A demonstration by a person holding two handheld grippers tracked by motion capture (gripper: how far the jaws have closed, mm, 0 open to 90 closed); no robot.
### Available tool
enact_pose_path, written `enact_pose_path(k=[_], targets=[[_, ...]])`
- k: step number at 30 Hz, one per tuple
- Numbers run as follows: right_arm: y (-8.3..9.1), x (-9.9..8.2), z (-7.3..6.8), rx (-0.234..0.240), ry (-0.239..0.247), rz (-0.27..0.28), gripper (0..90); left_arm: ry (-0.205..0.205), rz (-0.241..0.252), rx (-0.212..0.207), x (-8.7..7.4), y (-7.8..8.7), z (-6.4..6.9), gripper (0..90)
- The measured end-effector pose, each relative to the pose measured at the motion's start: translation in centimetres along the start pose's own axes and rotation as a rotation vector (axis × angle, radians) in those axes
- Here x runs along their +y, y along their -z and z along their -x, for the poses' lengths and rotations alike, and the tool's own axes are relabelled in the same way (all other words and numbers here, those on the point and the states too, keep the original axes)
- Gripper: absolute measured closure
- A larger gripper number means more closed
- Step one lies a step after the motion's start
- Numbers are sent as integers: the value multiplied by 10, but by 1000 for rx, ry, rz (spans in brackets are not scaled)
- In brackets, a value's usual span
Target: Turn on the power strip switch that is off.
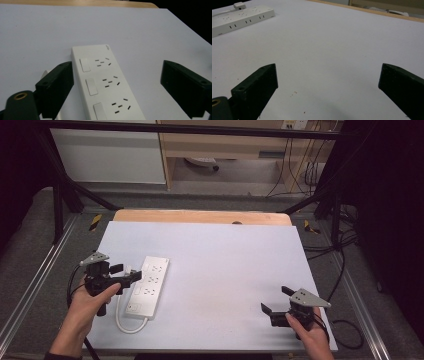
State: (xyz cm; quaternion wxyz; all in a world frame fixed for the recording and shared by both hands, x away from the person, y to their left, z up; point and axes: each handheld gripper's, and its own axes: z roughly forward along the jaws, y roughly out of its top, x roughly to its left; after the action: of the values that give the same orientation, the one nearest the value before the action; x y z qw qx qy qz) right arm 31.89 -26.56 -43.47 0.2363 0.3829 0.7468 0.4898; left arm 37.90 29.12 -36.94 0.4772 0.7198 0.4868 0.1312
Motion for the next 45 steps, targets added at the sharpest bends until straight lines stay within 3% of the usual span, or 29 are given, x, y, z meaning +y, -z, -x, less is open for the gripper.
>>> enact_pose_path(k=[11,23,45], targets=[[0,0,0,0,-2,-1,28,-18,59,25,3,17,-1,81],[0,0,0,-2,-3,-2,28,-28,73,43,1,31,-2,78],[-1,0,0,-5,-2,-3,28,-34,102,78,-23,51,-14,80]])
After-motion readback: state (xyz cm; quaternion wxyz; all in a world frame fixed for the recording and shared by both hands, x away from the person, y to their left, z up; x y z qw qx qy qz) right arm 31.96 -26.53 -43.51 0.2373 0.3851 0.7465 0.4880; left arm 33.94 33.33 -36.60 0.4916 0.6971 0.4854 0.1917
